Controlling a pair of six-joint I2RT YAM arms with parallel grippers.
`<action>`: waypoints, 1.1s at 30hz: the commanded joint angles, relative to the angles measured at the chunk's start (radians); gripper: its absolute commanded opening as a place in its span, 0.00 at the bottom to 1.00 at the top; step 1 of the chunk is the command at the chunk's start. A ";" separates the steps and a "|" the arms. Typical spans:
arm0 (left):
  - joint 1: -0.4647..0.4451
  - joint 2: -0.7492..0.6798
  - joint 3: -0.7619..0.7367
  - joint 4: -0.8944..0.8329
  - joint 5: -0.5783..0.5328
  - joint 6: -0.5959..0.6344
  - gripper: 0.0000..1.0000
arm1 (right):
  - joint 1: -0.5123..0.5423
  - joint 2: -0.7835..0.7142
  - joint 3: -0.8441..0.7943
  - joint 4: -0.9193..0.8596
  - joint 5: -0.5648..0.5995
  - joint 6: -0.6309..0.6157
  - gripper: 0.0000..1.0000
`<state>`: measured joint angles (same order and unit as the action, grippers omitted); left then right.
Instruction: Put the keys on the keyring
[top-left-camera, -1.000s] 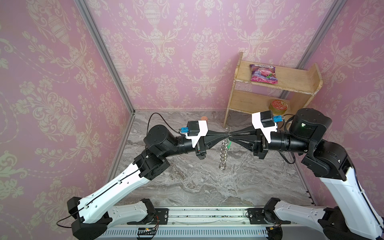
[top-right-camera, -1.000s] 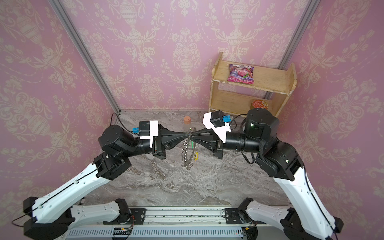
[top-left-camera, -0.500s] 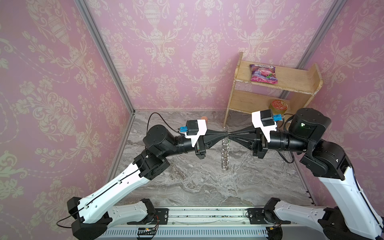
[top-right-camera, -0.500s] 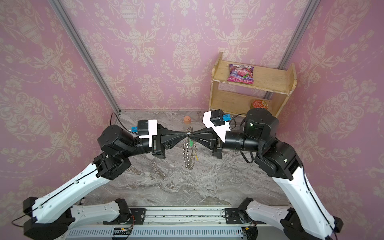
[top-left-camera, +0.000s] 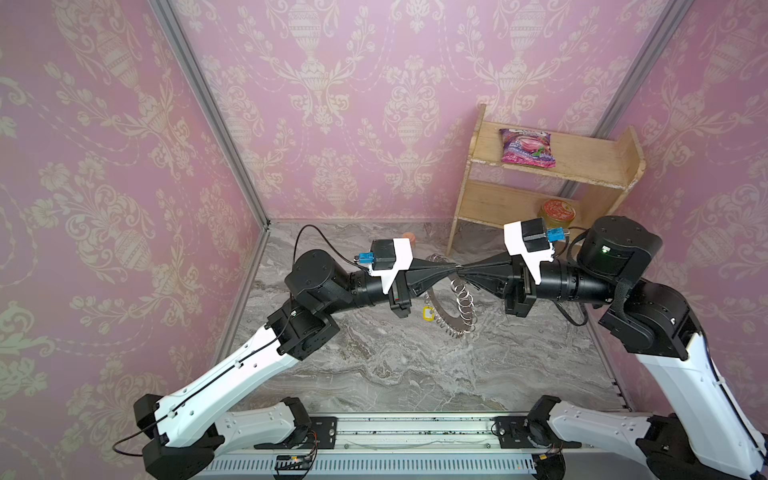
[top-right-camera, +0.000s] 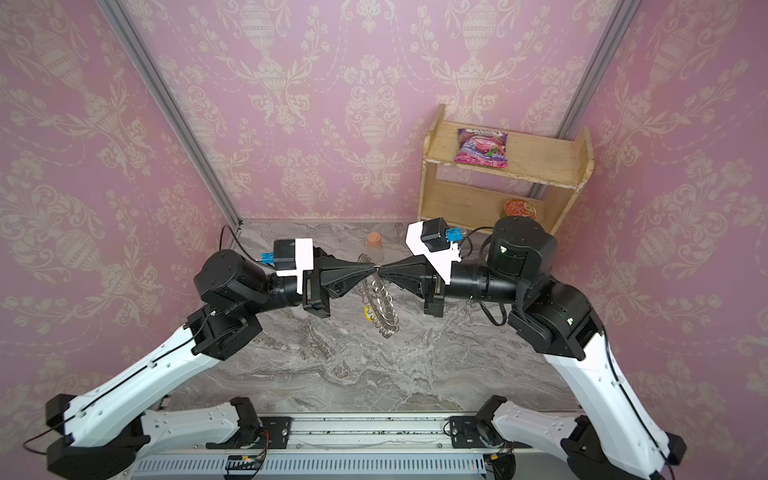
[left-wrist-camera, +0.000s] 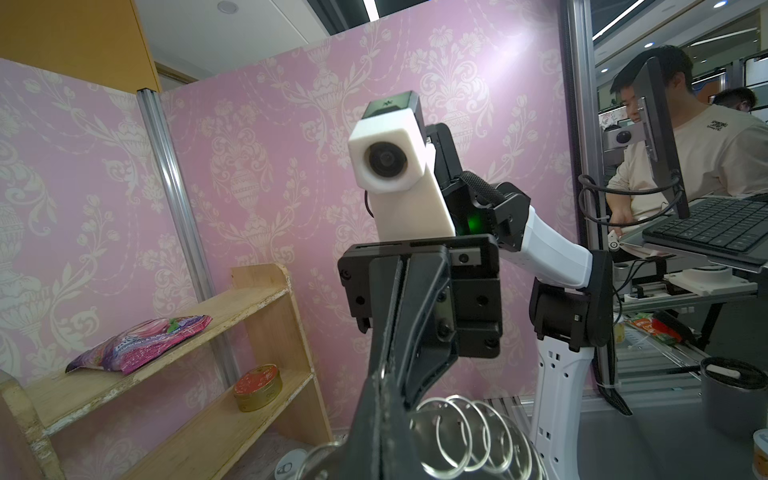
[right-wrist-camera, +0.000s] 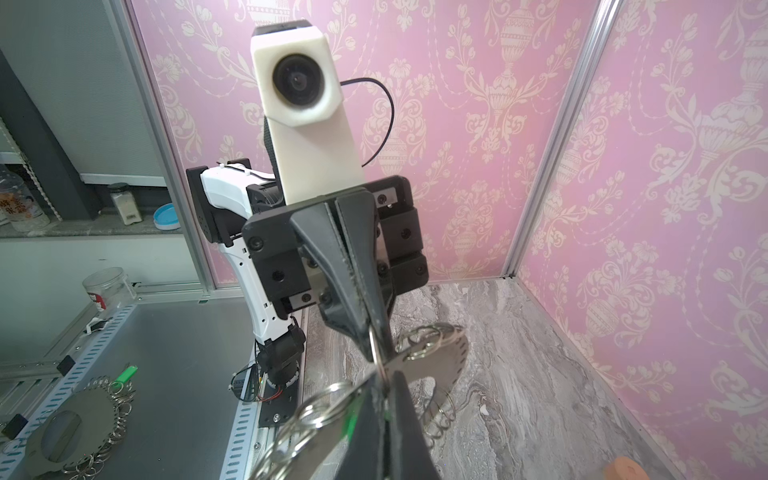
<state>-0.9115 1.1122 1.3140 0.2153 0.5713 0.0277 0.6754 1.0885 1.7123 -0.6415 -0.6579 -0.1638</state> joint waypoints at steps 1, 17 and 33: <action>0.003 -0.020 0.027 -0.015 -0.004 -0.008 0.00 | -0.002 -0.003 0.007 -0.022 0.004 -0.008 0.00; 0.003 -0.008 0.207 -0.528 -0.106 0.119 0.32 | -0.002 0.096 0.187 -0.415 0.124 -0.166 0.00; 0.004 0.084 0.296 -0.714 -0.043 0.179 0.27 | -0.002 0.118 0.163 -0.454 0.076 -0.194 0.00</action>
<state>-0.9119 1.1934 1.5723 -0.4541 0.4927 0.1871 0.6754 1.2037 1.8725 -1.0920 -0.5533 -0.3412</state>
